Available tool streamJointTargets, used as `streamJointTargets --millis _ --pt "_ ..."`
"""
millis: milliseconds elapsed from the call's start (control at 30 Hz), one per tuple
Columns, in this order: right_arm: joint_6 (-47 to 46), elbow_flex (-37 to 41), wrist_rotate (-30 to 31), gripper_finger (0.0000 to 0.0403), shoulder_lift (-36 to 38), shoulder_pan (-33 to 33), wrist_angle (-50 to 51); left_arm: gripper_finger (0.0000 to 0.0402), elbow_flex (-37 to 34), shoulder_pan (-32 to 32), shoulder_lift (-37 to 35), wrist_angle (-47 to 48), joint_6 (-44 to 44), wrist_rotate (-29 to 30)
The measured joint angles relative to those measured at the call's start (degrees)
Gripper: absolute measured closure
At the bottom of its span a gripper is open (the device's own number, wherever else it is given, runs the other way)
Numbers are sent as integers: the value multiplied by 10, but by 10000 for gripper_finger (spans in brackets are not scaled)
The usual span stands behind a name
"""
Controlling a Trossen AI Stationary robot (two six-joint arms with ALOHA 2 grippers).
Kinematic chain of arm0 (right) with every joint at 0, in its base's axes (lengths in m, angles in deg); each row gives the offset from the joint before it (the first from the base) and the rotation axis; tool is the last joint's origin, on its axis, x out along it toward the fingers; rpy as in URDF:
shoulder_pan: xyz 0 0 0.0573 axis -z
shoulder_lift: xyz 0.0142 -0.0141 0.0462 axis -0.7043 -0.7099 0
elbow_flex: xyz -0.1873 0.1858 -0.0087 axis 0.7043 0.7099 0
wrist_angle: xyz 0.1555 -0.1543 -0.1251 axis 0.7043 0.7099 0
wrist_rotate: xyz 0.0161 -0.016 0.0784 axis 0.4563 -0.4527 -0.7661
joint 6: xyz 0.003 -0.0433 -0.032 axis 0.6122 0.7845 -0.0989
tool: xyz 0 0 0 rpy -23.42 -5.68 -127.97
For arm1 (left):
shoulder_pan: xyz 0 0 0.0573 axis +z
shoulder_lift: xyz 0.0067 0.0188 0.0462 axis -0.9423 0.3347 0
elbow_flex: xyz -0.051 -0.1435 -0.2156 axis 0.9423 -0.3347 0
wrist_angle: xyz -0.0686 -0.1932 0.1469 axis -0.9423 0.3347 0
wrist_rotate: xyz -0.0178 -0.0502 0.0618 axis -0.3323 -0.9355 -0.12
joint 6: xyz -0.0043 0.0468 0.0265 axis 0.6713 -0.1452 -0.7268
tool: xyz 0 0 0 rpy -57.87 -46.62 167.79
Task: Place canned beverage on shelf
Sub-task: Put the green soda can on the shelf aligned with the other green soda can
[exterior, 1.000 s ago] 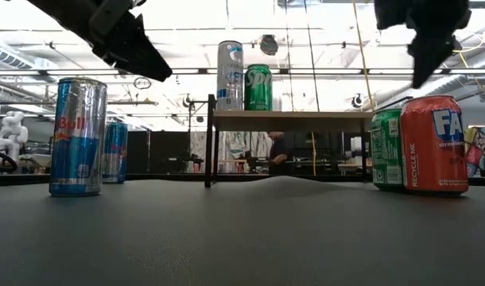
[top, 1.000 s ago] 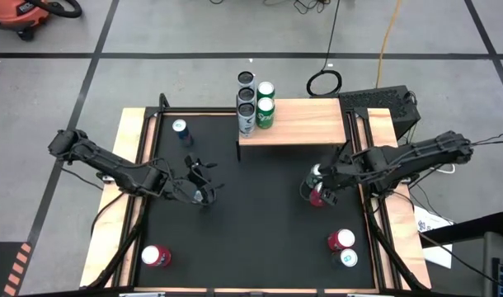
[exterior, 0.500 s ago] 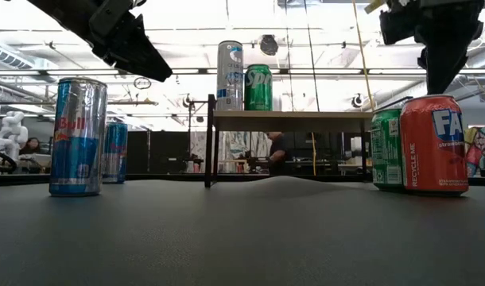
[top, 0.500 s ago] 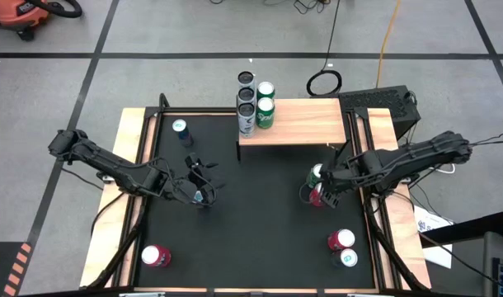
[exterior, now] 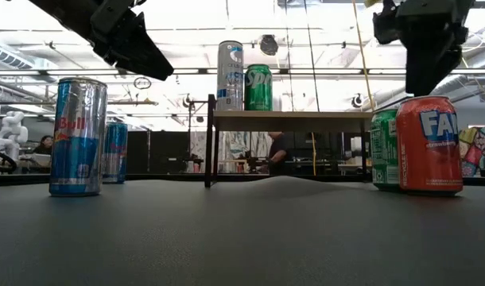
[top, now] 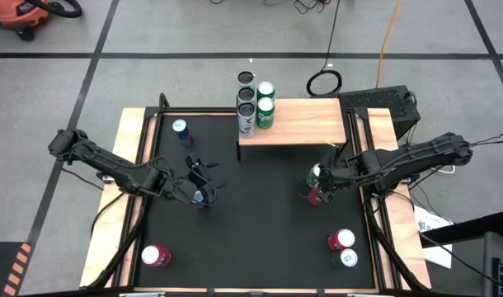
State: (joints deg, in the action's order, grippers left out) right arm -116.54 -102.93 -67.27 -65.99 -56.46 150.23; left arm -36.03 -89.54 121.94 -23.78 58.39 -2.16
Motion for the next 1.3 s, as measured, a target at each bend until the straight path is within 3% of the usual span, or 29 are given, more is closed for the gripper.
streamJointTargets --millis 167,733,1300 --pt "7 0 71 126 0 9 -11 55 0 3 0 -8 0 0" --pt "16 0 71 60 -12 46 -28 55 0 3 0 -4 0 -17" --pt "-29 34 98 59 -96 65 -48 55 0 3 0 -4 0 -17"
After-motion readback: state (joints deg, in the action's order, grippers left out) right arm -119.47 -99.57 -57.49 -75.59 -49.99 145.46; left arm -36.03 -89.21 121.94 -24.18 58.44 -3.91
